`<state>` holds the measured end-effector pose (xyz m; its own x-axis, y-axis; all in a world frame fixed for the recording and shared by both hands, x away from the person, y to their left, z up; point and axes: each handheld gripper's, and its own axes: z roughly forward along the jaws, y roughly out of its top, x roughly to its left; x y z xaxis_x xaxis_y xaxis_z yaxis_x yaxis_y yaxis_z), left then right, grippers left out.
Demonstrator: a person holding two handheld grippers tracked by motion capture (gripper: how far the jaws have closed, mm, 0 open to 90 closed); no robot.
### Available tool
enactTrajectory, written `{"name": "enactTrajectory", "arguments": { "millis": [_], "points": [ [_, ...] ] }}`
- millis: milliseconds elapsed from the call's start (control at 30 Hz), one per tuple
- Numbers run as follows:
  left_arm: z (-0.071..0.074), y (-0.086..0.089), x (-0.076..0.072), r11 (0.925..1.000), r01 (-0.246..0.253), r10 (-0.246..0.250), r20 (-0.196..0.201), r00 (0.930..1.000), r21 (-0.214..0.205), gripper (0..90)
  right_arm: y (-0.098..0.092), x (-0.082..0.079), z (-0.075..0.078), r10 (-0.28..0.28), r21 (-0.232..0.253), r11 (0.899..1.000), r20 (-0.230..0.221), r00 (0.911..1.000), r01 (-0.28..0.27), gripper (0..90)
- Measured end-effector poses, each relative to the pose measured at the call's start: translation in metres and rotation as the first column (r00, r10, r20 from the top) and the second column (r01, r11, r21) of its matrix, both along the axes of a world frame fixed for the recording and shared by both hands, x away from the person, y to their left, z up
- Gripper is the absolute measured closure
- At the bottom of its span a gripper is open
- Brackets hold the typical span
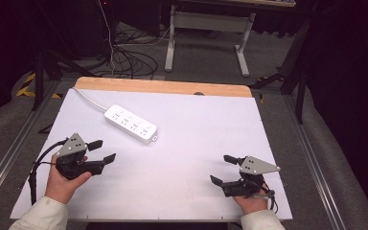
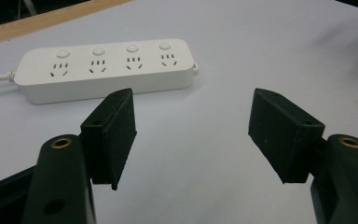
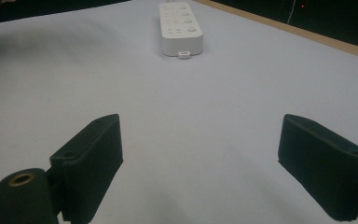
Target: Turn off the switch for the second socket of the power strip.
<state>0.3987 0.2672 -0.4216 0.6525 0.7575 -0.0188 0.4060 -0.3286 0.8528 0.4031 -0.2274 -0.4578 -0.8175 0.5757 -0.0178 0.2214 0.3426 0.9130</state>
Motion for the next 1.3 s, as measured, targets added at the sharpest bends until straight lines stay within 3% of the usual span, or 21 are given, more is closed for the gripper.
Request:
{"name": "enactTrajectory", "arguments": {
  "millis": [200, 433, 500, 633, 667, 700, 800, 867, 1033, 1100, 1300],
  "points": [
    [0.009, -0.003, 0.01, 0.9998, 0.003, -0.003, -0.003, 1.0, 0.018, 32.0, 0.0, 0.0, 0.0, 0.002, -0.004, 1.0, 0.0, 1.0, -0.002, 14.1],
    [0.013, -0.006, 0.015, 1.0, -0.004, 0.004, -0.006, 1.0, 0.009, 34.2, 0.001, 0.0, 0.0, 0.005, -0.003, 1.0, -0.002, 1.0, -0.006, 14.1],
    [0.013, -0.006, 0.016, 0.9998, -0.004, 0.004, -0.013, 0.9999, 0.017, 39.4, 0.001, 0.0, 0.0, 0.004, -0.003, 1.0, -0.002, 1.0, -0.004, 14.2],
    [0.015, -0.008, 0.023, 0.9996, 0.007, -0.005, -0.058, 0.9983, 0.028, 58.3, 0.001, 0.0, -0.001, 0.001, 0.0, 1.0, -0.002, 1.0, -0.001, 14.2],
    [0.016, -0.008, 0.025, 0.9993, 0.002, 0.0, -0.053, 0.9986, 0.037, 58.3, 0.001, 0.0, -0.001, 0.001, 0.0, 1.0, -0.002, 1.0, -0.001, 14.2],
    [0.017, -0.008, 0.027, 0.9992, -0.003, 0.005, -0.049, 0.9988, 0.04, 67.5, 0.001, 0.0, -0.001, 0.0, -0.001, 1.0, -0.003, 1.0, 0.0, 14.2],
    [0.021, -0.009, 0.032, 0.9985, -0.006, 0.008, -0.04, 0.9992, 0.055, 73.6, 0.001, 0.0, -0.002, 0.0, -0.001, 1.0, -0.007, 1.0, 0.0, 14.2],
    [0.023, -0.01, 0.035, 0.9985, -0.008, 0.01, -0.043, 0.999, 0.053, 85.7, 0.0, 0.001, -0.002, -0.004, 0.003, 1.0, -0.011, 0.9999, 0.004, 14.2],
    [0.029, -0.01, 0.047, 0.9991, -0.023, 0.025, -0.042, 0.9988, 0.035, 89.6, -0.003, 0.0, -0.004, -0.01, 0.007, 1.0, -0.016, 0.9998, 0.01, 14.2],
    [0.031, -0.011, 0.053, 0.9998, -0.02, 0.021, -0.053, 0.9984, 0.002, 89.6, -0.004, 0.0, -0.004, -0.012, 0.014, 1.0, -0.013, 0.9998, 0.012, 14.2],
    [0.033, -0.016, 0.07, 0.9986, -0.026, 0.028, -0.049, 0.9984, 0.046, 89.6, -0.009, -0.004, -0.005, -0.024, 0.024, 0.999, -0.014, 0.9996, 0.024, 14.0]
  ]
}}
